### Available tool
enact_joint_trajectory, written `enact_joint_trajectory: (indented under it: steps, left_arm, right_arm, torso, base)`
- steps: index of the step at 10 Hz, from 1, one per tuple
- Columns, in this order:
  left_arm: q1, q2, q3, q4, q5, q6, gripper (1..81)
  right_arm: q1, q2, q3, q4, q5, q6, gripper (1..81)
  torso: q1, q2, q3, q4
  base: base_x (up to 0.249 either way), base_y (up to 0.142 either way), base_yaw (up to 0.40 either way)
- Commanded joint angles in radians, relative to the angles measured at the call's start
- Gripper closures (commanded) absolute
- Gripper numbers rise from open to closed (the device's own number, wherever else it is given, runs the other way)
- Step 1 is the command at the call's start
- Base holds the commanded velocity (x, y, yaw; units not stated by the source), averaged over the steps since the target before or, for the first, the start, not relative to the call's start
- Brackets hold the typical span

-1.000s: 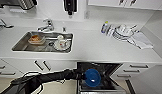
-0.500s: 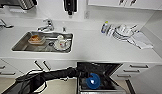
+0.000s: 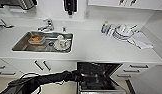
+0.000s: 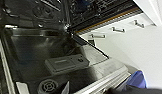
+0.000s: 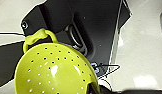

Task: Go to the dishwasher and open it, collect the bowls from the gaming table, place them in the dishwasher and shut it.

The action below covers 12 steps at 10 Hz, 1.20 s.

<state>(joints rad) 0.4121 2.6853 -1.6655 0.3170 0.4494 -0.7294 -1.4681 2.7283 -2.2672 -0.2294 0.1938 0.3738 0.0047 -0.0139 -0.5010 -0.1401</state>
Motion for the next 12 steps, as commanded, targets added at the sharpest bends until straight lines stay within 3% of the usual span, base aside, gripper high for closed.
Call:
enact_joint_trajectory:
  steps: [1,3,4,6,7,8,9,12]
  left_arm:
    - [0.036,-0.246,0.363,0.096,0.020,0.015,1.0]
    - [0.160,-0.420,0.542,0.193,0.017,0.013,1.0]
    - [0.236,-0.476,0.582,0.238,0.013,0.011,1.0]
    - [0.390,-0.522,0.576,0.284,-0.001,0.010,1.0]
    - [0.476,-0.528,0.556,0.315,-0.041,0.011,1.0]
    - [0.563,-0.525,0.515,0.372,-0.109,0.011,1.0]
    - [0.634,-0.513,0.444,0.395,-0.161,0.011,1.0]
    - [0.853,-0.453,0.207,0.421,-0.389,0.018,1.0]
  right_arm:
    - [-0.009,-0.104,0.093,-0.016,-0.036,-0.003,81.1]
    - [0.007,-0.210,0.226,-0.016,-0.013,-0.004,81.1]
    - [0.024,-0.282,0.326,-0.016,-0.014,-0.003,81.1]
    - [0.077,-0.402,0.493,-0.016,-0.014,-0.003,81.1]
    - [0.105,-0.449,0.565,-0.013,-0.016,-0.003,81.1]
    - [0.152,-0.511,0.655,-0.010,-0.022,-0.001,81.1]
    - [0.204,-0.574,0.749,-0.004,-0.028,0.005,81.1]
    - [0.367,-0.617,0.844,0.047,-0.164,0.010,81.1]
  torso:
    - [0.000,0.000,0.000,0.000]
    - [0.000,0.000,0.000,0.000]
    - [0.000,0.000,0.000,0.000]
    - [0.000,0.000,0.000,0.000]
    - [0.000,0.000,0.000,0.000]
    - [0.000,0.000,0.000,0.000]
    - [0.000,0.000,0.000,0.000]
    - [0.000,0.000,0.000,0.000]
  base:
    - [0.000,0.000,0.000]
    - [0.000,0.000,0.000]
    - [0.000,0.000,0.000]
    - [0.000,0.000,0.000]
    - [0.000,0.000,0.000]
    - [0.000,0.000,0.000]
    - [0.000,0.000,0.000]
    - [0.000,0.000,0.000]
